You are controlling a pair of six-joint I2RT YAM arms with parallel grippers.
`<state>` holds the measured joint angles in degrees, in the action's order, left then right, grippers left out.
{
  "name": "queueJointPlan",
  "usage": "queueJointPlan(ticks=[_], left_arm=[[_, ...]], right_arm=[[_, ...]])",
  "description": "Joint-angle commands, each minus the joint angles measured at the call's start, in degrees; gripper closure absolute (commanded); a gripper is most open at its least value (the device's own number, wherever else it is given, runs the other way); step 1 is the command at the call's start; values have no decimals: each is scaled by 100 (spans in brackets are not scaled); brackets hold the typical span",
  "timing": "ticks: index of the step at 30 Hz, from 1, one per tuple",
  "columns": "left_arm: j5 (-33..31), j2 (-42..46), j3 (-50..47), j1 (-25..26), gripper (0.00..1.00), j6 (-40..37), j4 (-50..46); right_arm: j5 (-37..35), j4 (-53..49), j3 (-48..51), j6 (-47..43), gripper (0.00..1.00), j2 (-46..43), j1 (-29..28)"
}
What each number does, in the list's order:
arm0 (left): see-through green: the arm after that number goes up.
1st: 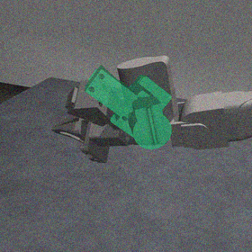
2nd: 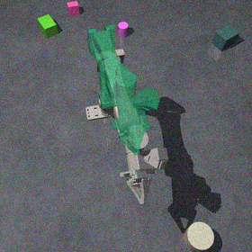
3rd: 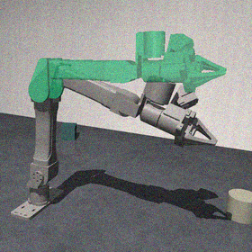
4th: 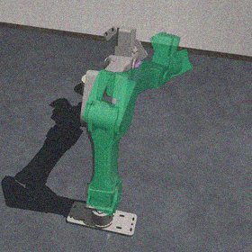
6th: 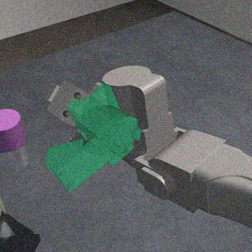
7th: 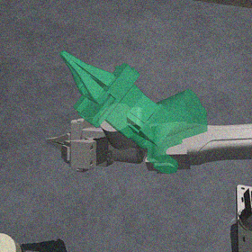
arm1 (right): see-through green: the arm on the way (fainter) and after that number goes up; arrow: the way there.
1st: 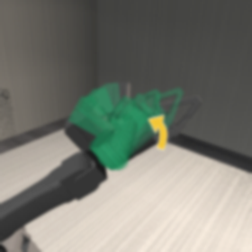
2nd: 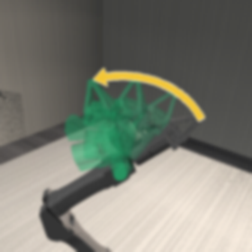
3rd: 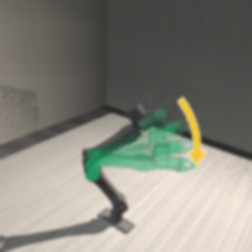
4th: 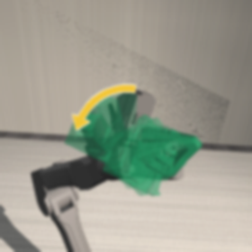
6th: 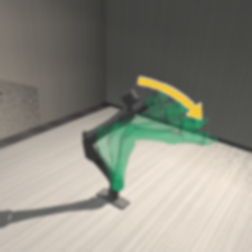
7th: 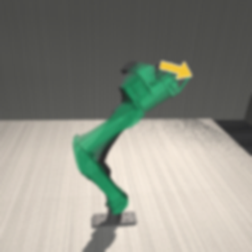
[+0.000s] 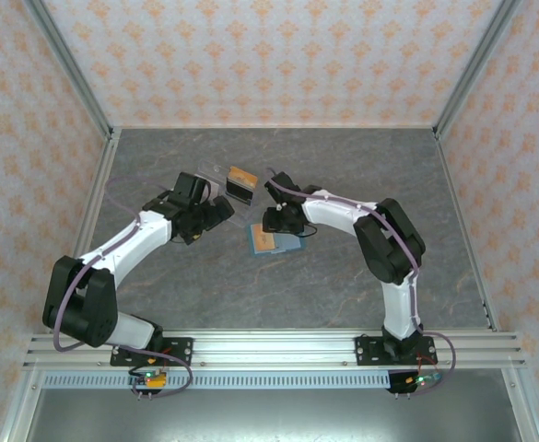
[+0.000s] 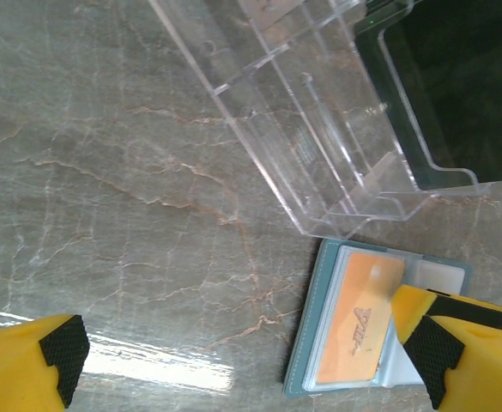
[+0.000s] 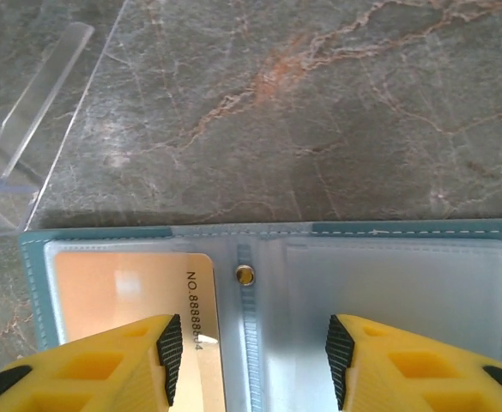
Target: Take the credit cards out of the card holder
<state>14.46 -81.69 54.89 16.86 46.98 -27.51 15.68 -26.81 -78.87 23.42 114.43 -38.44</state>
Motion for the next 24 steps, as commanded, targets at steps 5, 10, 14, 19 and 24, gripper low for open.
queueJointPlan(ticks=[5,10,14,19,24], left_arm=[[-167,-241,258,197,0,-106,-82],[-101,-397,342,366,0,-180,22],[-39,-542,437,607,0,-189,144],[-31,-900,685,1076,1,-205,210],[5,-1413,1025,1513,12,-290,272]], right_arm=[[-133,-289,482,118,49,-93,208],[-199,-218,1085,-82,49,-431,351],[-134,-102,1328,-259,49,-812,399],[97,158,1408,-238,49,-1411,420],[456,672,1677,95,50,-1674,508]])
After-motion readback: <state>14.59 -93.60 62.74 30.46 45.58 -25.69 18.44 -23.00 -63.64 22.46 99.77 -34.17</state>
